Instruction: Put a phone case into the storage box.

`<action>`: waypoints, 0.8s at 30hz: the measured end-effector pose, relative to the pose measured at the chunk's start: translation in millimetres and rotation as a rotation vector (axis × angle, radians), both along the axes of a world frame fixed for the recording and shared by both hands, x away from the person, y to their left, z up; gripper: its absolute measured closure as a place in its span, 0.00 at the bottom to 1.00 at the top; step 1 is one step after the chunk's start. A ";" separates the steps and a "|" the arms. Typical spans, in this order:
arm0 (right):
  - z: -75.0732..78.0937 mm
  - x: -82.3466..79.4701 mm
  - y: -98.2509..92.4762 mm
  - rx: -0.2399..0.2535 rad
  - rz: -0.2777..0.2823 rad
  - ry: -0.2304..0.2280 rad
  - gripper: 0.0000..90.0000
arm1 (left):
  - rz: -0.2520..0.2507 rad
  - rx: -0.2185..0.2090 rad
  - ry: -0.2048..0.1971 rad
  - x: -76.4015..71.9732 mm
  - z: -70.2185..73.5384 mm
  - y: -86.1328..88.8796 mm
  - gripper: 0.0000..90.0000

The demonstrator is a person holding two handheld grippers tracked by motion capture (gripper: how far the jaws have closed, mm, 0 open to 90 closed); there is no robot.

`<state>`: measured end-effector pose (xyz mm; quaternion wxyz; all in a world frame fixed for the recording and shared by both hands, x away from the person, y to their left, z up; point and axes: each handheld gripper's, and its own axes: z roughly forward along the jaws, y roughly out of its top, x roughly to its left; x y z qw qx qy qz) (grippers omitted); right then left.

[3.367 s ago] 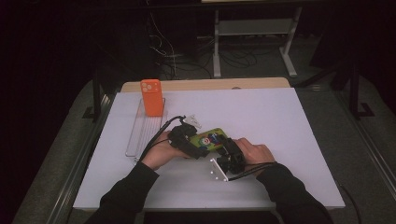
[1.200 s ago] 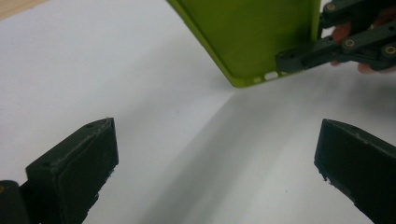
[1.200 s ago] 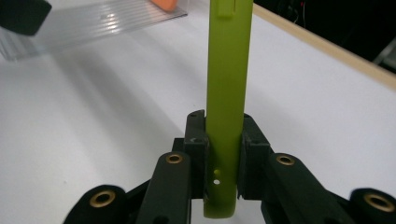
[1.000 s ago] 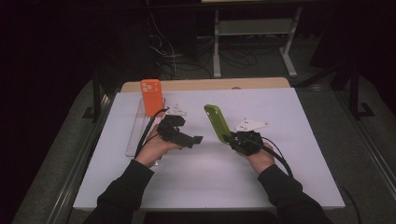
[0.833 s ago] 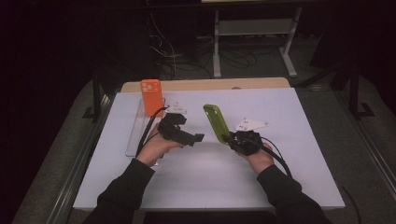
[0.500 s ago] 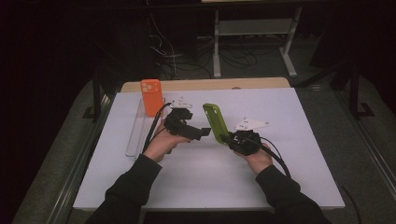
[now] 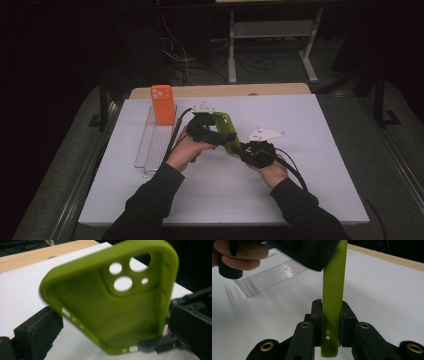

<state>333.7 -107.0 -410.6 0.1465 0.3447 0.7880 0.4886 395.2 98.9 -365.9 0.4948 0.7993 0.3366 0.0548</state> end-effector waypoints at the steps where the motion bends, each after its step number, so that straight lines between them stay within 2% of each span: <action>1: 0.4 -0.8 1.1 0.001 -0.001 0.011 0.84 | -0.001 -0.006 0.002 1.0 0.2 0.0 0.00; 2: -0.4 -0.4 1.5 -0.004 0.005 -0.001 0.84 | 0.007 -0.014 0.004 1.2 0.5 -0.5 0.00; 5: -1.0 -0.7 2.7 -0.003 0.005 0.006 0.84 | 0.011 -0.023 0.004 1.9 1.2 0.0 0.00; 9: -2.2 -0.1 3.0 -0.009 0.003 0.007 0.84 | 0.027 -0.042 0.011 2.3 1.7 1.0 0.07; 21: -4.2 -0.1 5.6 -0.030 0.011 0.011 0.84 | 0.005 -0.065 0.022 3.1 3.4 3.7 0.14; 23: -3.9 -0.2 6.2 -0.036 0.017 0.011 0.79 | -0.004 -0.060 0.020 3.0 4.6 4.5 0.15; 24: -3.7 -0.8 6.8 -0.036 0.023 0.016 0.71 | -0.003 -0.047 0.011 2.7 5.2 4.9 0.15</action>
